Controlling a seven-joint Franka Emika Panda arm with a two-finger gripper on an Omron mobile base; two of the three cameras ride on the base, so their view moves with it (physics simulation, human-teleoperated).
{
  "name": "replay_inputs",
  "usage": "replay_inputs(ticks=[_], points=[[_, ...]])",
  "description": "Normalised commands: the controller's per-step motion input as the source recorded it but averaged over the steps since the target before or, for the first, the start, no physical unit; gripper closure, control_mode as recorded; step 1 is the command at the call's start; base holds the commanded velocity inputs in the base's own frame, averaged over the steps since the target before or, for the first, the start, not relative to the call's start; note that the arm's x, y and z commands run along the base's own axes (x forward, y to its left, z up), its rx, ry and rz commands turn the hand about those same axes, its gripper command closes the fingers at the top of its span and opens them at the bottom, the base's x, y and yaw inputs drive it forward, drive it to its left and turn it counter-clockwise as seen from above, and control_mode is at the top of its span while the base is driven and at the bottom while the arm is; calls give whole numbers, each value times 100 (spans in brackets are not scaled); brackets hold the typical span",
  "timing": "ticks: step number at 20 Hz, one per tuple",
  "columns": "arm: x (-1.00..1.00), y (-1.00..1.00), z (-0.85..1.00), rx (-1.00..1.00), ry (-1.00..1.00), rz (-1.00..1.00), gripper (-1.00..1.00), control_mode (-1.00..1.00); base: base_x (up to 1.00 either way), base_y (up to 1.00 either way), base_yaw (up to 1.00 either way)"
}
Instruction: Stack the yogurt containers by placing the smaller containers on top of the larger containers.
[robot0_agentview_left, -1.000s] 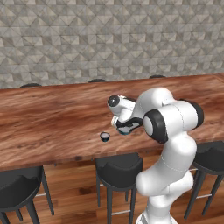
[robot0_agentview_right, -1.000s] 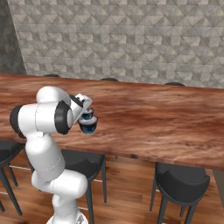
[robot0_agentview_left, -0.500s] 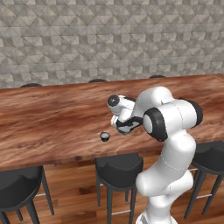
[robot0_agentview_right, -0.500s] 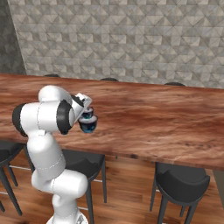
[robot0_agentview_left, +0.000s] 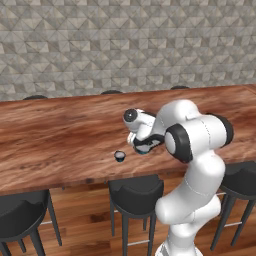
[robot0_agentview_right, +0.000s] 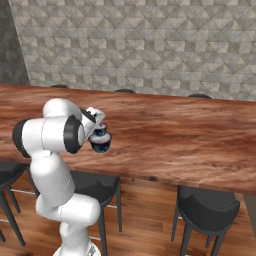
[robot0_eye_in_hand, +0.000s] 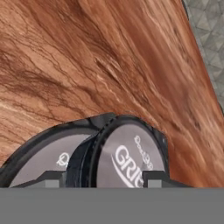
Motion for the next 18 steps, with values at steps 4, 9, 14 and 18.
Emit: replay_inputs(ticks=[4, 9, 14, 18], points=[[-24, -9, 1, 0, 0, 0, 100, -100, 0, 0, 0], [-17, -4, 1, 0, 0, 0, 100, -100, 0, 0, 0], [-1, 0, 0, 0, 0, 0, 100, -100, 0, 0, 0], [0, 0, 0, 0, 0, 0, 100, -100, 0, 0, 0]])
